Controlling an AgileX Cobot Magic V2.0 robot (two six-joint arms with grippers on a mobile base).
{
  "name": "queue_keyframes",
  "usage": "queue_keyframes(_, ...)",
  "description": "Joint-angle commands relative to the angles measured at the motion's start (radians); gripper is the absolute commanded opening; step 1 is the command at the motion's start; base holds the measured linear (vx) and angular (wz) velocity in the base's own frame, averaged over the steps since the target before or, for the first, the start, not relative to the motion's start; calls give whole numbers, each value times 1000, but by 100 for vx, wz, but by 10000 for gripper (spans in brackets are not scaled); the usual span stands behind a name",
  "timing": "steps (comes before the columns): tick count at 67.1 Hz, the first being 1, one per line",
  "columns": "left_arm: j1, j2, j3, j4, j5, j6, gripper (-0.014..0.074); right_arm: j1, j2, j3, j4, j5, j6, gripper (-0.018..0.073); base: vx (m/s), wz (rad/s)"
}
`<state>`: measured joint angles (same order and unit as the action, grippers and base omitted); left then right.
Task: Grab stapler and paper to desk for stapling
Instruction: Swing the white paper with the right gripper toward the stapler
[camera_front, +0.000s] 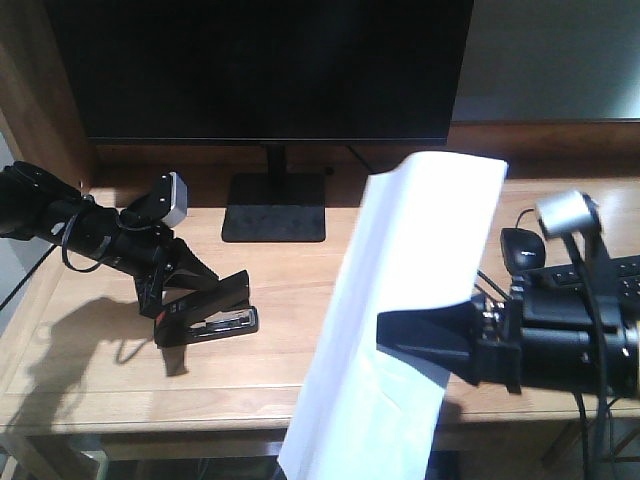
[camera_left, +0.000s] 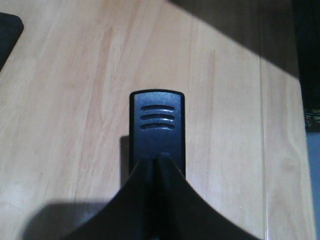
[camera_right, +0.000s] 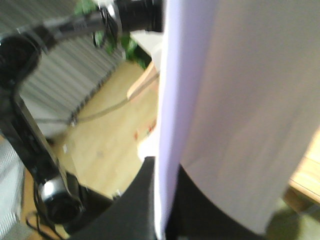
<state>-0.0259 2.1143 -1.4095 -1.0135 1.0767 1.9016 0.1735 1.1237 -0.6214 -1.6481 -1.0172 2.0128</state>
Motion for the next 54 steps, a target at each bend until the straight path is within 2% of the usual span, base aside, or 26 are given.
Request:
queue_keyframes(1,-5,-53,-23,-56,35,-9,-6,0,42,-109,-49,-41,60,-2,0,0)
queue_keyframes(15,-5,-53,-23,-56,35,-9,-6,9,150,-237,-100,-48,89,-2,0,0)
queue_keyframes(37,-5,-53,-23,-56,35,-9,-6,179,345,-381,-84,17,89,-2,0,0)
queue_keyframes(54,-5,-53,-23,-56,35,-9,-6,197,461,-417,-52,73,89,-2,0,0)
